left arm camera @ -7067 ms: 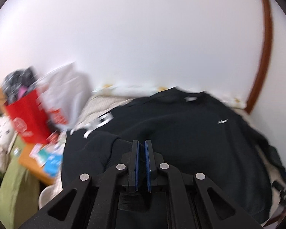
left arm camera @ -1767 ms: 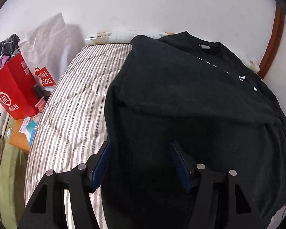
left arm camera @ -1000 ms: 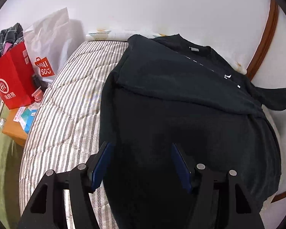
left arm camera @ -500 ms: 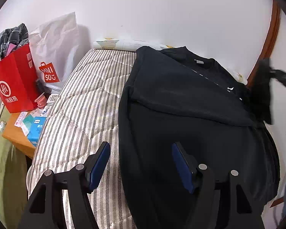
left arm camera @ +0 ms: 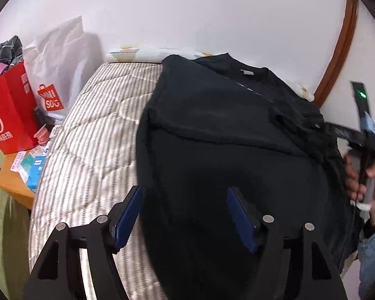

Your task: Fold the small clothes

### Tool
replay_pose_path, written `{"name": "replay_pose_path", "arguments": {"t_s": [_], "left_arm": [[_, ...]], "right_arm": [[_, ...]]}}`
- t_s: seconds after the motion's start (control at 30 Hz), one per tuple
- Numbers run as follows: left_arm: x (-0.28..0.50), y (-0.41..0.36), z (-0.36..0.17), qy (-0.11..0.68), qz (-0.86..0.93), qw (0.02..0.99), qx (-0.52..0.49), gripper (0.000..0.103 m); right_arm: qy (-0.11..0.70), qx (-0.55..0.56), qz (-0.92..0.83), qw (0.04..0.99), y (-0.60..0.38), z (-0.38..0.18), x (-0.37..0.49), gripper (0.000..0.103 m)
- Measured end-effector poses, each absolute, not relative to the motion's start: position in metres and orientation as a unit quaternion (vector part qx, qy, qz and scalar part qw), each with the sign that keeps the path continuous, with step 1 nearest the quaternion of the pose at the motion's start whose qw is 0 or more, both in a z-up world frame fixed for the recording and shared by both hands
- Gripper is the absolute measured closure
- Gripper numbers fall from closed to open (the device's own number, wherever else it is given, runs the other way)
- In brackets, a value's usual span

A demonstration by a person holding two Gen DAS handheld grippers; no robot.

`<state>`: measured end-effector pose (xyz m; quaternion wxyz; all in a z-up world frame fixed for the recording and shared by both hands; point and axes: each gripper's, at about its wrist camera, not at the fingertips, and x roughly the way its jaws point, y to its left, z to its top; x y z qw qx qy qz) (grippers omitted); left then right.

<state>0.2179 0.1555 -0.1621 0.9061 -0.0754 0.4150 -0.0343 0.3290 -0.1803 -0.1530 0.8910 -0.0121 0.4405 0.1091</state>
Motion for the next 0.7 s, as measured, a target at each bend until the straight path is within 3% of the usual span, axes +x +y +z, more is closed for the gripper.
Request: {"name": "replay_pose_path", "arguments": {"t_s": [0.17, 0.33, 0.37, 0.47, 0.5, 0.7], "left_arm": [[0.222, 0.127, -0.15, 0.413, -0.059, 0.907, -0.055, 0.035], [0.237, 0.067, -0.129, 0.41, -0.092, 0.907, -0.006, 0.035], [0.241, 0.051, -0.125, 0.409, -0.1, 0.907, 0.005, 0.035], [0.253, 0.004, -0.115, 0.399, -0.118, 0.909, 0.033, 0.035], [0.257, -0.008, -0.113, 0.398, -0.123, 0.908, 0.038, 0.035], [0.28, -0.09, -0.117, 0.394, -0.17, 0.9, 0.075, 0.035]], "right_arm": [[0.399, -0.006, 0.108, 0.91, -0.232, -0.13, 0.277, 0.026], [0.401, 0.006, 0.006, 0.916, -0.301, -0.146, 0.254, 0.026], [0.413, 0.015, -0.009, 0.91, -0.313, -0.153, 0.253, 0.031], [0.444, 0.026, -0.04, 0.895, -0.339, -0.177, 0.252, 0.075], [0.448, 0.033, -0.037, 0.893, -0.343, -0.182, 0.253, 0.079], [0.448, 0.044, -0.025, 0.892, -0.351, -0.198, 0.251, 0.078]]}}
